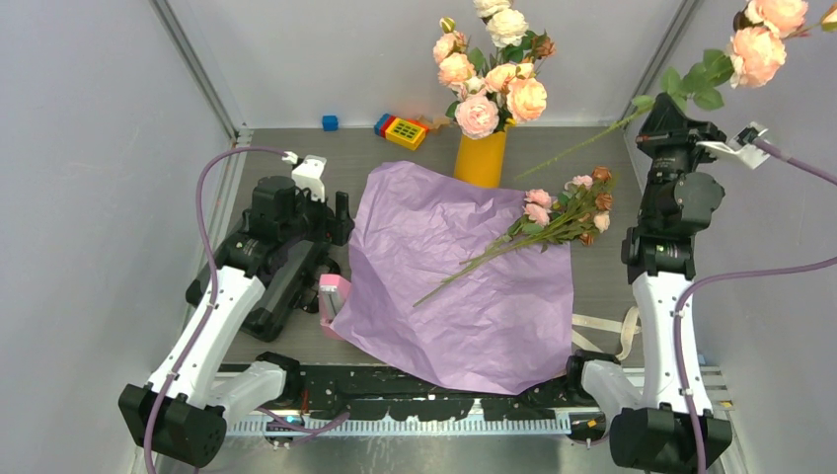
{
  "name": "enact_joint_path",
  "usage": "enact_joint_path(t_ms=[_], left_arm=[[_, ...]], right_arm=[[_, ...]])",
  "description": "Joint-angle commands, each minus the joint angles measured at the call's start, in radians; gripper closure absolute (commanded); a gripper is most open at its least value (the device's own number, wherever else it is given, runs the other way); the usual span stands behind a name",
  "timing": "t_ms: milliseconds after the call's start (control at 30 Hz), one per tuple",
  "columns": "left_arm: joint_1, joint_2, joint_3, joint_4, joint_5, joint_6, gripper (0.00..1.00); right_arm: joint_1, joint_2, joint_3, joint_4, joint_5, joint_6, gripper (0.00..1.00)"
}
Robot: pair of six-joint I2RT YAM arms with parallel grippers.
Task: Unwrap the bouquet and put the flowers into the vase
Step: Pick up the fake flower from the wrapping paper, then insert the fake flower into the vase.
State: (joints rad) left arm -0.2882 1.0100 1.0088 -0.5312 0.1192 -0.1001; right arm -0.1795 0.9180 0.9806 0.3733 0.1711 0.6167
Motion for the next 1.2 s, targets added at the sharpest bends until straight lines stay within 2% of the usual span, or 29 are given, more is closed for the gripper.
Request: enact_joint_path(t_ms=[0,500,867,1167], left_arm=[[-0.004,-0.015,0.0,0.031,-0.011,0.002,0.12],[-0.004,-0.007,-0.001,0.03,-0.017,0.007,0.12],[-0.005,-0.008,0.0,0.03,-0.015,0.008,0.12],[-0.004,-0.01,-0.001,0.03,-0.016,0.008,0.12]], right_arm=[[0.023,0.062,0.098,0.204,0.005,-0.039,1.0],[0.287,0.298,0.292,0.375,0.096,-0.247,1.0],[0.315,0.324,0.32,0.421,0.145,-0.346,1.0],[0.316,0.331,0.333,0.437,0.161,-0.338,1.0]])
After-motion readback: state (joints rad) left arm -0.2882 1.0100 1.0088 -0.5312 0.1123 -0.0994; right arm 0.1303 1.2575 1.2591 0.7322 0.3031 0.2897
